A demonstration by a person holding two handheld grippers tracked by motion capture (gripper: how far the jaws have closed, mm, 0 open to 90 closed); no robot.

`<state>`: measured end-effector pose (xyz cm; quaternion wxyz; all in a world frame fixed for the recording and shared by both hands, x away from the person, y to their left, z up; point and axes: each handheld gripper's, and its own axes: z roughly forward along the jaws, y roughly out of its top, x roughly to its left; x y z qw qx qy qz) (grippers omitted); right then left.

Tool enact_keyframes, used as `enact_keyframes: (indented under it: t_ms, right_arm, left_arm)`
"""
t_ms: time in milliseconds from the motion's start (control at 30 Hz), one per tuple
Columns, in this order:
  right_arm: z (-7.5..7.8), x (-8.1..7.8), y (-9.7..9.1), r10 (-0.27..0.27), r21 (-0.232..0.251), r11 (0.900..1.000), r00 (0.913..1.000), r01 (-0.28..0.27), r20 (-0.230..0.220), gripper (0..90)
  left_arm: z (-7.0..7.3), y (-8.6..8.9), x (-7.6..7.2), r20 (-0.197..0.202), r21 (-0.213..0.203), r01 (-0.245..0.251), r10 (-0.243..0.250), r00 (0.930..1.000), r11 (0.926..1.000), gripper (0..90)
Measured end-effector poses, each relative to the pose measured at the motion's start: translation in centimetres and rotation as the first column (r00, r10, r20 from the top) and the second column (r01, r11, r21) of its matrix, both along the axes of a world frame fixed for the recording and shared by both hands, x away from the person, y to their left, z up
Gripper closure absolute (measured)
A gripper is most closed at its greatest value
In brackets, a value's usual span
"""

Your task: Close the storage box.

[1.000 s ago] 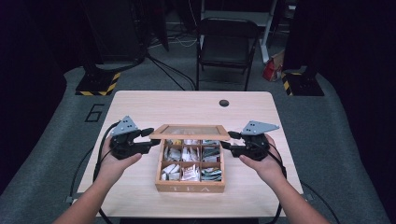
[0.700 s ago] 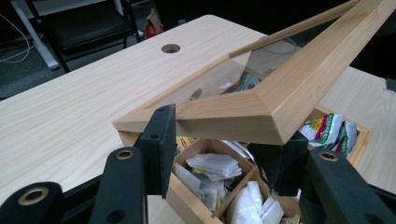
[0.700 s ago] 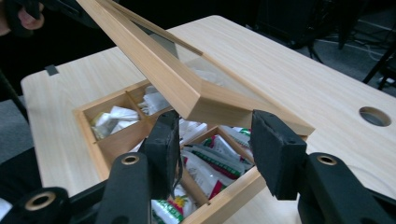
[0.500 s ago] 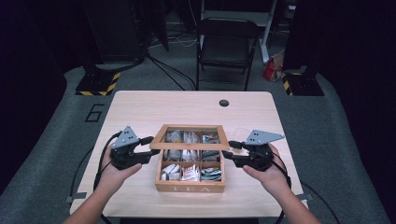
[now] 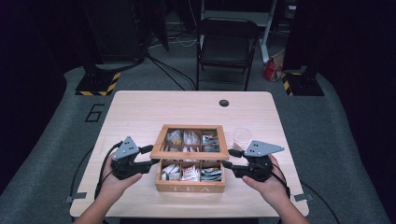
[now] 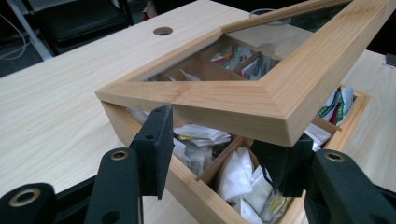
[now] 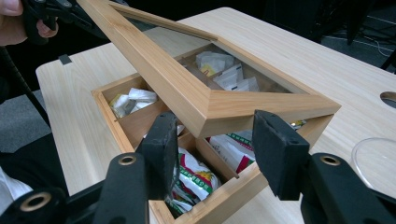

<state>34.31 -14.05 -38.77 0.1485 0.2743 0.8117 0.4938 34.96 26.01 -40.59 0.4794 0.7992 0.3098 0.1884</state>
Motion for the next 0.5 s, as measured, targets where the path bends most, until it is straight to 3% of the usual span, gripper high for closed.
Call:
enact_keyframes:
  t_ms: [367, 500]
  right_arm:
    - [-1.3, -1.0, 0.2, -0.023, -0.006, 0.9997, 0.9995, 0.023, 0.019, 50.3]
    - [-1.7, -1.3, 0.3, -0.030, -0.021, 0.9993, 0.9992, 0.030, 0.027, 50.4]
  left_arm:
    - [-1.1, 0.0, -0.7, 0.013, 0.036, 0.011, -0.011, 0.9999, 0.9993, 48.7]
    - [-1.4, 0.1, -1.2, 0.006, 0.025, 0.025, -0.025, 0.9997, 0.9994, 48.7]
